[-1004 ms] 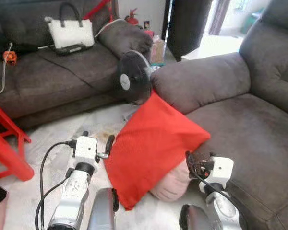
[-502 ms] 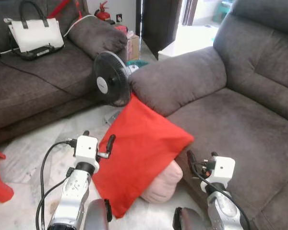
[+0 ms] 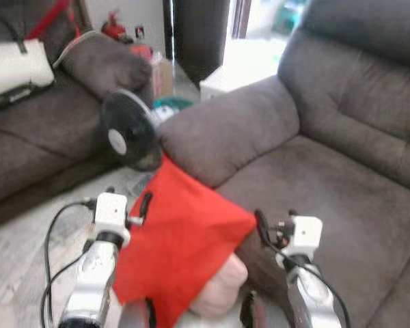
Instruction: Move the pillow to the sofa from floor
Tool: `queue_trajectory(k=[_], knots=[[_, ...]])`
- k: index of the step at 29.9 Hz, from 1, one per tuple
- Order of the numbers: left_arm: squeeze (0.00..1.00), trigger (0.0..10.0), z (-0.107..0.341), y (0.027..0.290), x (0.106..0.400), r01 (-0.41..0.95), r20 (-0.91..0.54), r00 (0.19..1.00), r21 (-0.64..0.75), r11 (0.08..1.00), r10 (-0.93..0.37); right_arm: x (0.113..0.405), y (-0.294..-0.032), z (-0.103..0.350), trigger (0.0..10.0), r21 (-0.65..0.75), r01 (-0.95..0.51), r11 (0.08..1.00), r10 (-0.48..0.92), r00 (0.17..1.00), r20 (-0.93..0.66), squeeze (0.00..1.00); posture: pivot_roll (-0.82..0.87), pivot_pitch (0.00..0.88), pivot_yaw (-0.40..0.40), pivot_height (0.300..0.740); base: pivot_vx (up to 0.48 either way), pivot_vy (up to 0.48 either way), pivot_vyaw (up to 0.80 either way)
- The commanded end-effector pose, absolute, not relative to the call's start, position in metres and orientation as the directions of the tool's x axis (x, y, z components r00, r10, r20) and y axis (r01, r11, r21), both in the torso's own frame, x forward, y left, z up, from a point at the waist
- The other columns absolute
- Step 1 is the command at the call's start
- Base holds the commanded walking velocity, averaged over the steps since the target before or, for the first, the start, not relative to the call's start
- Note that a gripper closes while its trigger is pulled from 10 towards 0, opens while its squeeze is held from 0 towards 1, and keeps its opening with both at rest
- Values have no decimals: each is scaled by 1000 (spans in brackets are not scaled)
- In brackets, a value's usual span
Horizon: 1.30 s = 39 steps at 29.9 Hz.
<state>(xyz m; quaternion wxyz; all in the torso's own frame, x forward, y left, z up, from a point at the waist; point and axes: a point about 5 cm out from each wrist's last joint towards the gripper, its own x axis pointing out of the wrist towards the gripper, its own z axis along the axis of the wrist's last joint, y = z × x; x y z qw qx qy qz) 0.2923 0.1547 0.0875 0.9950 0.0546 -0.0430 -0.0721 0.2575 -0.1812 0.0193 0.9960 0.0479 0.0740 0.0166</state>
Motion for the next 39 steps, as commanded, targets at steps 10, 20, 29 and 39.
queue_trajectory(k=[10, 20, 29, 39], knots=[[0, 10000, 80, 171, 289, 111, 44, 992, 154, 982, -119, 261, -172, 16, 10000, 135, -43, 990, 65, 984, -167, 0, 79, 7, -45, 551, 109, 0, 160], [0, 10000, 71, 171, 284, 95, 14, 995, 148, 984, -98, 270, -171, 9, 10000, 169, -64, 984, 103, 966, -237, 0, 97, 4, -61, 551, 0, 0, 0], [0, 10000, 69, 179, 277, 50, 13, 999, 145, 988, -52, 281, -157, 8, 10000, 275, -182, 944, 256, 930, -263, 1000, 131, 15, -83, 551, 0, 0, 0], [0, 10000, 72, 181, 274, 20, 29, 999, 137, 990, -25, 298, -163, 13, 10000, 297, -133, 946, 223, 929, -295, 639, 167, 28, -108, 551, 0, 0, 0]])
